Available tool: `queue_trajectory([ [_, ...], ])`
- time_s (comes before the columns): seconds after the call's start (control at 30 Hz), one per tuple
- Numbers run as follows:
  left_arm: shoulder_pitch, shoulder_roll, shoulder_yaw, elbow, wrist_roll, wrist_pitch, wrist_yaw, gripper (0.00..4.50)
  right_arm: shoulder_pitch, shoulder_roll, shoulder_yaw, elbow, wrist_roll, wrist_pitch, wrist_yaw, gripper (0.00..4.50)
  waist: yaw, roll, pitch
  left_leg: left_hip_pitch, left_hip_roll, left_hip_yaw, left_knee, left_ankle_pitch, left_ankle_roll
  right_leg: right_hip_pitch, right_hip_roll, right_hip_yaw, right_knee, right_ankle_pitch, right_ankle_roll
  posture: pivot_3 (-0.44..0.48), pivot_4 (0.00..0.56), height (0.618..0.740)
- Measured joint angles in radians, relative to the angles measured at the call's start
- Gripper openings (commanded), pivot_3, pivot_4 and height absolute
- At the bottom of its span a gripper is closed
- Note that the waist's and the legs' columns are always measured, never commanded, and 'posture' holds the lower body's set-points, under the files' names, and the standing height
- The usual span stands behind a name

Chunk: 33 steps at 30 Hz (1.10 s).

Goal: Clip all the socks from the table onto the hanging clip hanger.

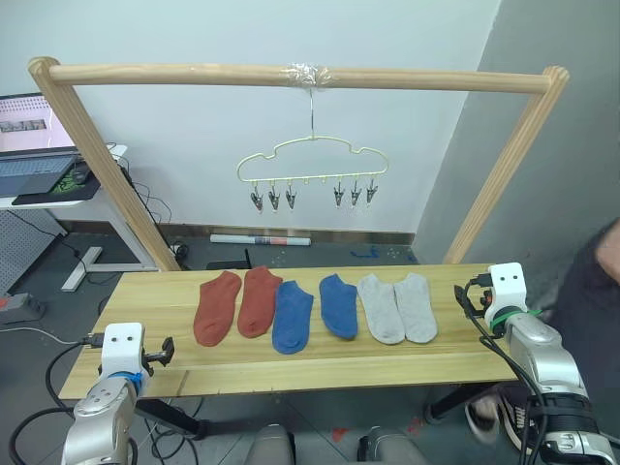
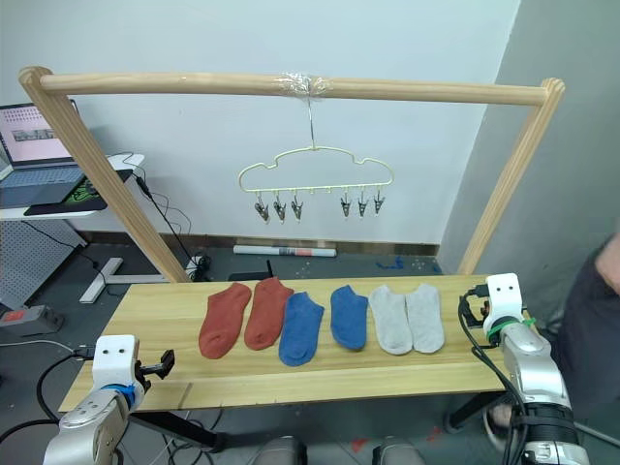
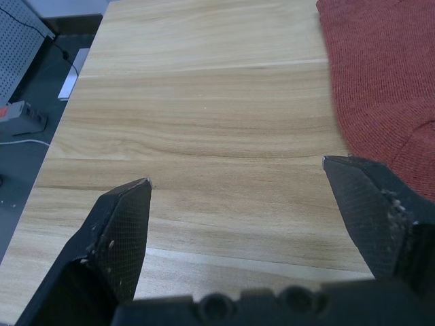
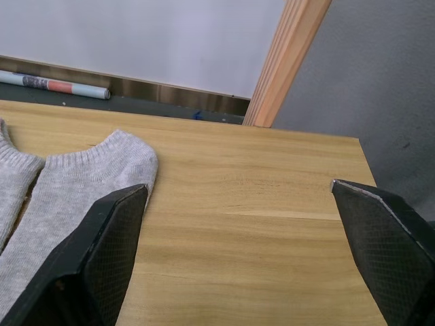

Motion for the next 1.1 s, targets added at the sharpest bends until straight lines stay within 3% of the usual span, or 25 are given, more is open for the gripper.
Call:
queue_trajectory([
  [0.43, 0.002, 0.004, 0.010, -0.045, -0.024, 0.000, -0.009, 4.48, -0.013, -0.001, 0.000, 0.000, 0.000, 0.001, 0.001, 4.50, 0.000, -0.002, 0.030, 0.000, 0.000, 0.000, 0.000, 0.000, 0.001, 0.001, -0.004, 0.000, 0.000, 0.000, 0.000, 0.098, 0.118, 0.740],
  [0.63, 0.034, 0.019, 0.047, -0.203, -0.080, 0.011, -0.060, 4.48, -0.018, -0.001, 0.001, -0.040, 0.003, 0.014, 0.014, 4.50, 0.001, -0.003, 0.067, -0.001, 0.001, 0.000, -0.001, 0.001, 0.001, 0.004, -0.004, 0.001, 0.000, -0.001, -0.001, 0.098, 0.171, 0.740],
  [0.8, 0.015, 0.025, 0.047, -0.394, -0.140, 0.019, -0.122, 4.48, -0.044, -0.001, 0.029, -0.176, 0.061, 0.068, 0.115, 4.50, 0.003, -0.002, 0.112, -0.002, 0.001, -0.001, -0.001, 0.001, 0.001, 0.004, -0.004, 0.001, 0.000, -0.001, -0.001, 0.093, 0.219, 0.740],
  [0.97, -0.111, 0.019, 0.001, -0.499, -0.199, 0.029, -0.153, 3.33, -0.123, 0.001, 0.083, -0.303, 0.209, 0.095, 0.310, 4.50, 0.003, -0.002, 0.149, -0.006, 0.001, -0.004, -0.001, 0.001, 0.002, 0.003, 0.002, 0.000, 0.000, -0.001, 0.003, 0.088, 0.246, 0.740],
  [1.1, -0.209, 0.008, -0.062, -0.524, -0.213, 0.057, -0.147, 2.25, -0.203, 0.023, 0.112, -0.392, 0.320, 0.122, 0.409, 4.50, 0.002, -0.004, 0.162, -0.008, 0.000, -0.006, -0.001, -0.001, -0.001, 0.003, 0.002, -0.002, 0.000, 0.001, 0.014, 0.080, 0.257, 0.740],
])
